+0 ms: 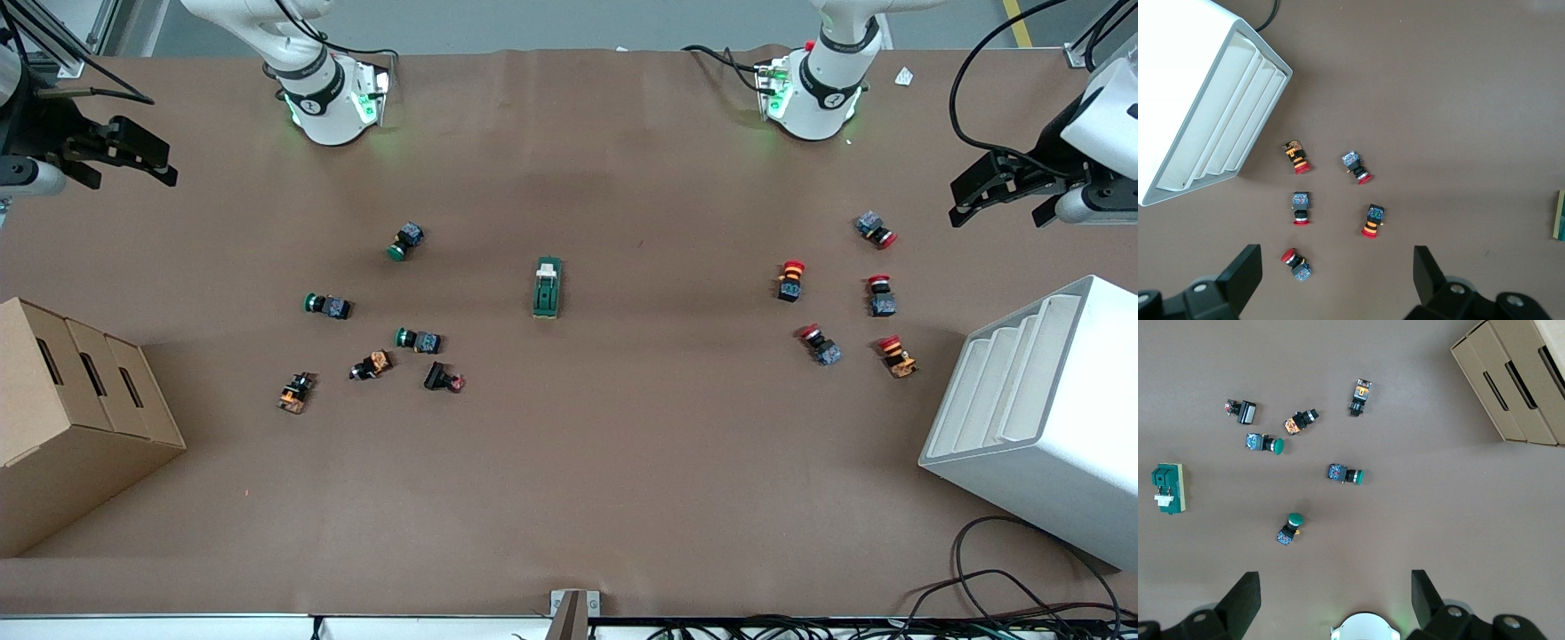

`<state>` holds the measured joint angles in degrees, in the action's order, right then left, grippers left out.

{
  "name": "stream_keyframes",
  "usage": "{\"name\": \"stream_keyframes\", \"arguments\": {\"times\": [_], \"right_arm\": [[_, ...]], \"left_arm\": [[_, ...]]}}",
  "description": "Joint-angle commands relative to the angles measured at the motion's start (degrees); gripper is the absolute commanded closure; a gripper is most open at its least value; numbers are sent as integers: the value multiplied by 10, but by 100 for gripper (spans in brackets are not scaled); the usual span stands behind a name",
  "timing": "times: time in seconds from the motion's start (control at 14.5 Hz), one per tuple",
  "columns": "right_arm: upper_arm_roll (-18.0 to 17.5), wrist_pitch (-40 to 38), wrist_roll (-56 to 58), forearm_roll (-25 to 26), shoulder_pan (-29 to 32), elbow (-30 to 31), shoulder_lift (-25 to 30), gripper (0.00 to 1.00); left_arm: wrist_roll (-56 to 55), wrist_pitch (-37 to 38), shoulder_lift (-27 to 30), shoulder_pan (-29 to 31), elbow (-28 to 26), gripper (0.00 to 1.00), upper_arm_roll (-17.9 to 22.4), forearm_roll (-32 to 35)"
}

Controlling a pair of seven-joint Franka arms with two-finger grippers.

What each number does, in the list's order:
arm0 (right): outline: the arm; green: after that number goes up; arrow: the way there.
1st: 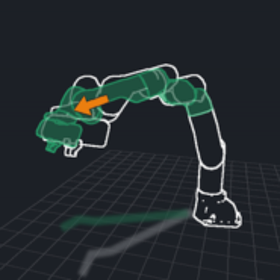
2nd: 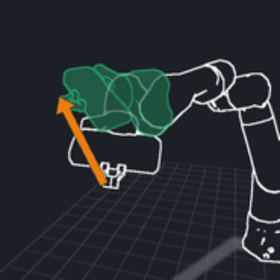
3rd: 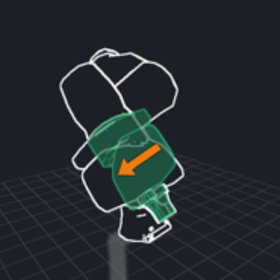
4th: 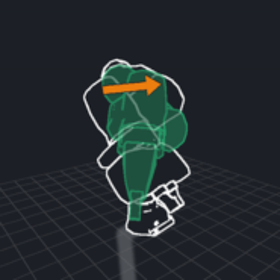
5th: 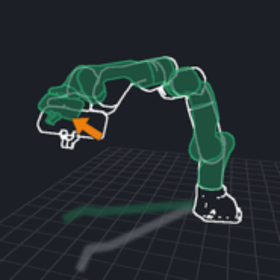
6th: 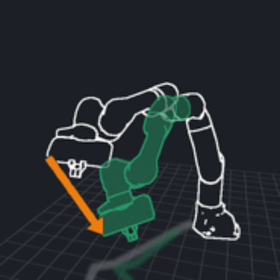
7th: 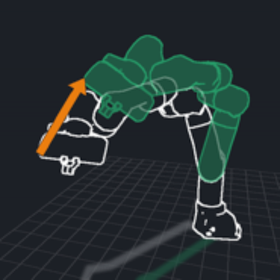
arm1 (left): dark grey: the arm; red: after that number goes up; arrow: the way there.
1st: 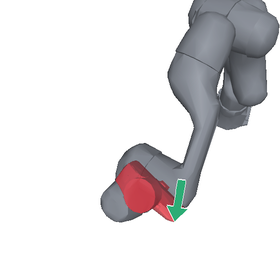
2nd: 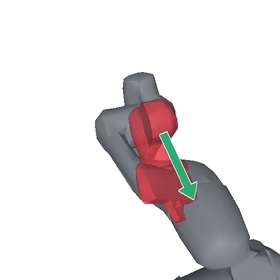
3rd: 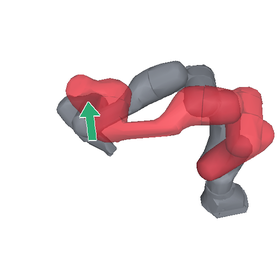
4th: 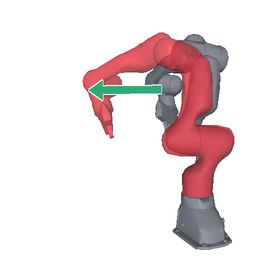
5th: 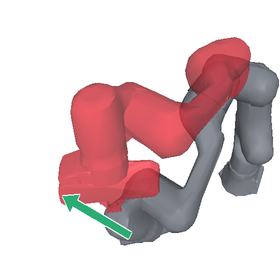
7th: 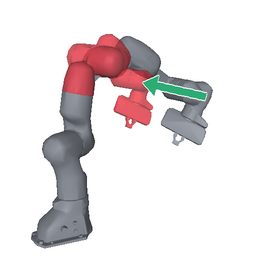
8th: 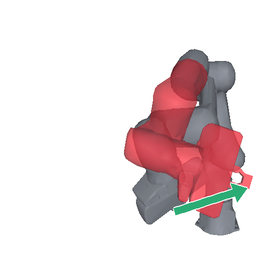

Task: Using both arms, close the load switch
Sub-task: 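Reach the left gripper toward the green knife switch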

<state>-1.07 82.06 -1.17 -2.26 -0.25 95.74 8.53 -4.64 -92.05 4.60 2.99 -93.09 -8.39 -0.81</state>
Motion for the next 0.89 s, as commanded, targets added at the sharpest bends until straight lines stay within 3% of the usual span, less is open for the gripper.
{"name": "stream_keyframes", "arguments": {"times": [0.0,0.41,0.83], "right_arm": [[1,0,-3,-8,-1,11,13,0],[0,-1,-7,1,-2,-13,-4,0],[1,0,-3,0,3,-28,-69,0]], "left_arm": [[4,11,-5,-1,14,0,-3,14],[-1,9,-40,-6,42,0,-8,14],[-42,6,-69,-6,35,0,-96,13]]}}
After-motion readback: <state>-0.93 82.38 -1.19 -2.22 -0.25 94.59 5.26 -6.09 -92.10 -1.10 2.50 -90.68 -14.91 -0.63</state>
